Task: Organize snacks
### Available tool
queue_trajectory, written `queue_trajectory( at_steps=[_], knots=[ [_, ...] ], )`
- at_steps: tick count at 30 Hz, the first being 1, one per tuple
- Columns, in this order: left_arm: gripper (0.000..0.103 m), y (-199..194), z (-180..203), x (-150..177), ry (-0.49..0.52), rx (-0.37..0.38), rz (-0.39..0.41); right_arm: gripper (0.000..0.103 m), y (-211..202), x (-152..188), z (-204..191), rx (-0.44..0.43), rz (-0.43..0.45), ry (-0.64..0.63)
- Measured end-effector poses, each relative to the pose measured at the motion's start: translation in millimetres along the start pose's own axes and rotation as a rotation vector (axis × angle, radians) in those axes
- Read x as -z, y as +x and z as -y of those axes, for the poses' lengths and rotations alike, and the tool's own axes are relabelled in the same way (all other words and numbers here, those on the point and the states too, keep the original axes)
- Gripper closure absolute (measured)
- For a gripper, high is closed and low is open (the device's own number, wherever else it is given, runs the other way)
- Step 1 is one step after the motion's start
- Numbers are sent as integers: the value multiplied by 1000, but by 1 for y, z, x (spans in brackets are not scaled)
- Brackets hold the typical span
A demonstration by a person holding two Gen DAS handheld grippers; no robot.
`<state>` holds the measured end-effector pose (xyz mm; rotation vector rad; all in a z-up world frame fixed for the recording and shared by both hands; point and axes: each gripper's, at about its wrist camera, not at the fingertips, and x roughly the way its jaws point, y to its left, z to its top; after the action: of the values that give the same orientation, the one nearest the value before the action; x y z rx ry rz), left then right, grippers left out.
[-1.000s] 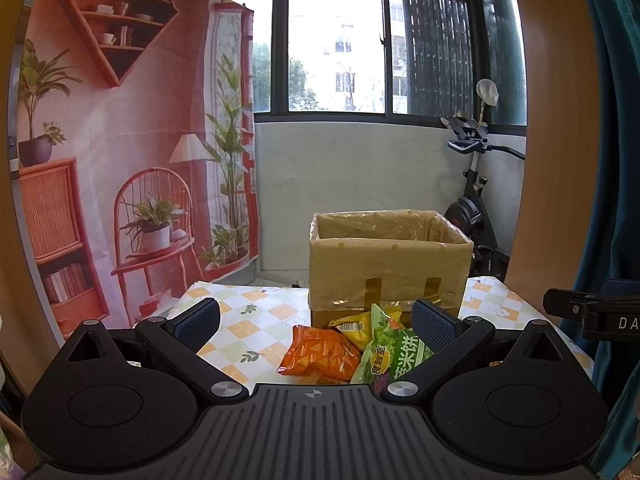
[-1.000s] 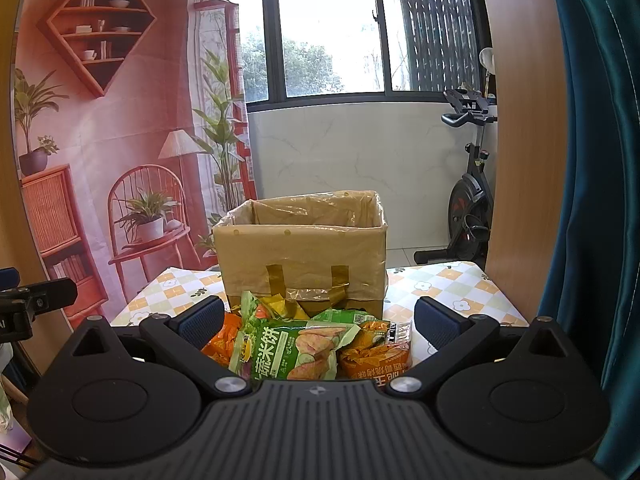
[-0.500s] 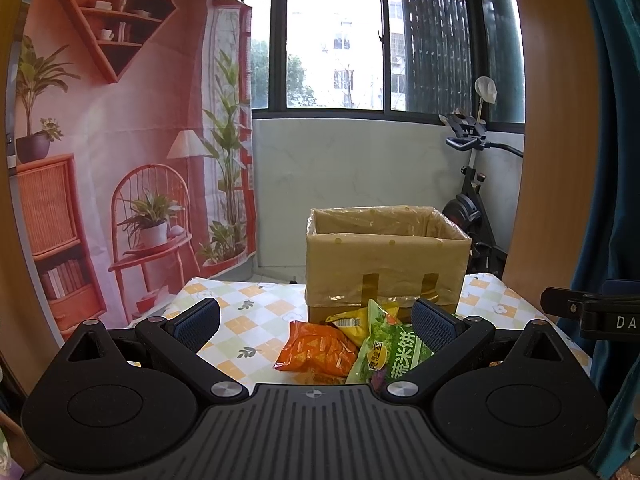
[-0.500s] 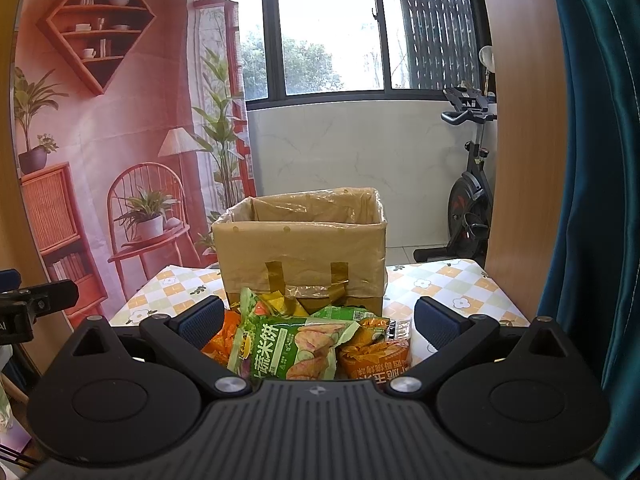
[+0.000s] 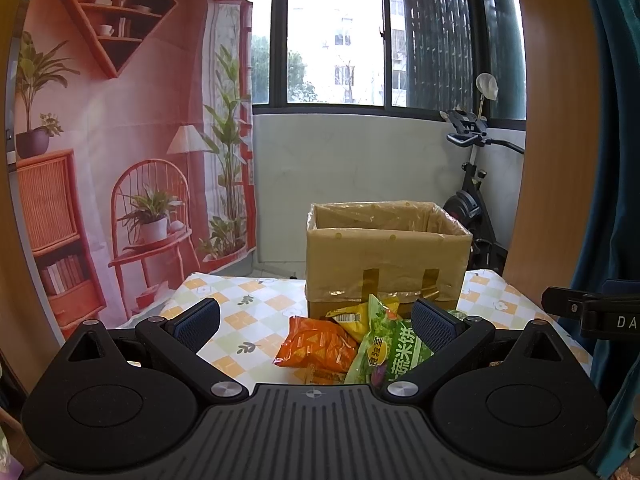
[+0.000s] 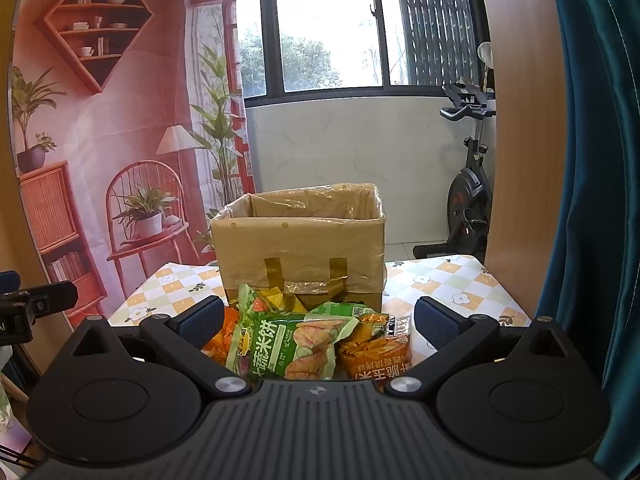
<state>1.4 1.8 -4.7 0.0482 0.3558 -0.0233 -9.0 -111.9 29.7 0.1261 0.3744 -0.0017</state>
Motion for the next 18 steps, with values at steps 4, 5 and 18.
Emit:
queue_trajectory(
  at_steps=[4, 5, 18],
  knots=[
    [0, 1, 0, 0, 1, 0, -4, 0, 0, 0, 1, 0, -1, 0],
    [0, 1, 0, 0, 1, 1, -5, 0, 0, 0, 0, 0, -1, 0],
    [0, 35, -9, -4, -6, -57, -34, 0, 16, 4, 19, -1, 71, 35]
  ],
)
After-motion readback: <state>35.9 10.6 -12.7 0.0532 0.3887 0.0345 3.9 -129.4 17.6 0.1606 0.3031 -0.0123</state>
